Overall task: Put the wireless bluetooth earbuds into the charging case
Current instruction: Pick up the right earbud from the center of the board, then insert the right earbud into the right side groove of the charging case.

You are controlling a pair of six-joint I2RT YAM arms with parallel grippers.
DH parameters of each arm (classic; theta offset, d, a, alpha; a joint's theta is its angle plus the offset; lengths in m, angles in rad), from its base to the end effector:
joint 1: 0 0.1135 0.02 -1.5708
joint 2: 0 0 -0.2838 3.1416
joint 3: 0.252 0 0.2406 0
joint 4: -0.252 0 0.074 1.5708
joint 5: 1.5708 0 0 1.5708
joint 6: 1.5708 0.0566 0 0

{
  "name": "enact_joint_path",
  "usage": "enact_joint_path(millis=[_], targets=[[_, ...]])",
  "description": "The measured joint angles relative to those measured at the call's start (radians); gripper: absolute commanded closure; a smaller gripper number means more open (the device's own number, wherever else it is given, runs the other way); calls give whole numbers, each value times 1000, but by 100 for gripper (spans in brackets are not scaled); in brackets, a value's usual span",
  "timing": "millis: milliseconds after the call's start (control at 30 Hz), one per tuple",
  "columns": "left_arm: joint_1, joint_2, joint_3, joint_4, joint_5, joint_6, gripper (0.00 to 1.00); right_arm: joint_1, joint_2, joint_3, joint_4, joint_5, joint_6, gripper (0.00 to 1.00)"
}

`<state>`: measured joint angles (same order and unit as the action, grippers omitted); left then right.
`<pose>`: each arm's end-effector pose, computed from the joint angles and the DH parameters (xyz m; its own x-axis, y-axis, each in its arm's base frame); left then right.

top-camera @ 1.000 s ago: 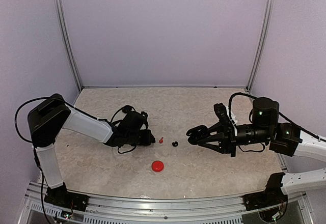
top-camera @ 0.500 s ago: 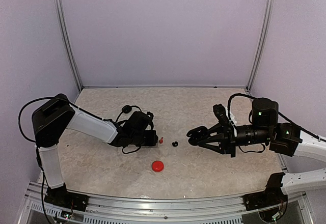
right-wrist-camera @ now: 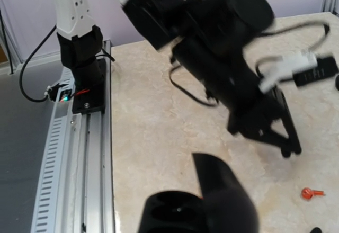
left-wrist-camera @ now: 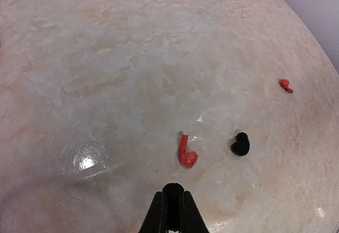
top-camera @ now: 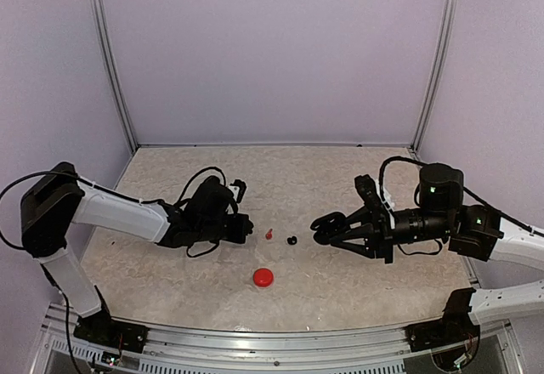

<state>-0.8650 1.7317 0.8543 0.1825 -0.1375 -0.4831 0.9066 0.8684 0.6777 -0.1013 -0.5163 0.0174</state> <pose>0.2397 -0.2693 0.1695 -0.6863 0.0959 -0.7210 0.4142 0.8663 -0.2791 0.0981 0.1706 0.3094 -0.1944 -0.2238 -0.9551 -0.9730 0.1677 0.1588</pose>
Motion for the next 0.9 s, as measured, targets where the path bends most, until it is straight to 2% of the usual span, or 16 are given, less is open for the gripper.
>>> enact_joint_path(millis=[167,300,433,700,900], targets=[[-63,-239,-95,60,34,141,100,0,13,0,2,-24,-24,100],[-180,-457,-117,104,76,279,100,0,33,8,5,-60,-45,100],[-278,-594,-117,147,113,402,100,0,42,13,26,-99,-68,100],[-444,-618,-105,167,169,560,100,10,82,35,40,-154,-113,100],[-485,-544,-20,159,175,621,100,38,116,50,40,-175,-135,100]])
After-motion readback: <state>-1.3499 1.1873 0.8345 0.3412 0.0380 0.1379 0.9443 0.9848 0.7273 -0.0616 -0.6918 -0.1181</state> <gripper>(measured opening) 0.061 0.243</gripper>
